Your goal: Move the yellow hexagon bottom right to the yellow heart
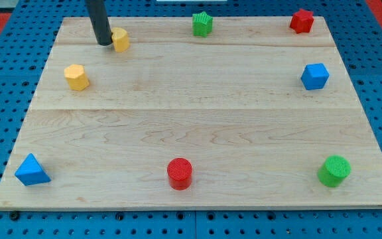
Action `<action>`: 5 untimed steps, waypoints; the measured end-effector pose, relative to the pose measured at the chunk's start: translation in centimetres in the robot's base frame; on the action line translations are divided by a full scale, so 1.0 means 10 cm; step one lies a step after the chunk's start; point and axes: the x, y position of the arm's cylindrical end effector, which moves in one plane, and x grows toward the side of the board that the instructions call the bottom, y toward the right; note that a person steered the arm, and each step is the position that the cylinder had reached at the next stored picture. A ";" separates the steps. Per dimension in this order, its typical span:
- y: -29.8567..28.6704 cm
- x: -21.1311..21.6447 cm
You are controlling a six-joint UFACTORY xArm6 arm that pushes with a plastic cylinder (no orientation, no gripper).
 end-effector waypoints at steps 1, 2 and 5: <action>0.06 0.00; 0.18 0.01; -1.16 0.62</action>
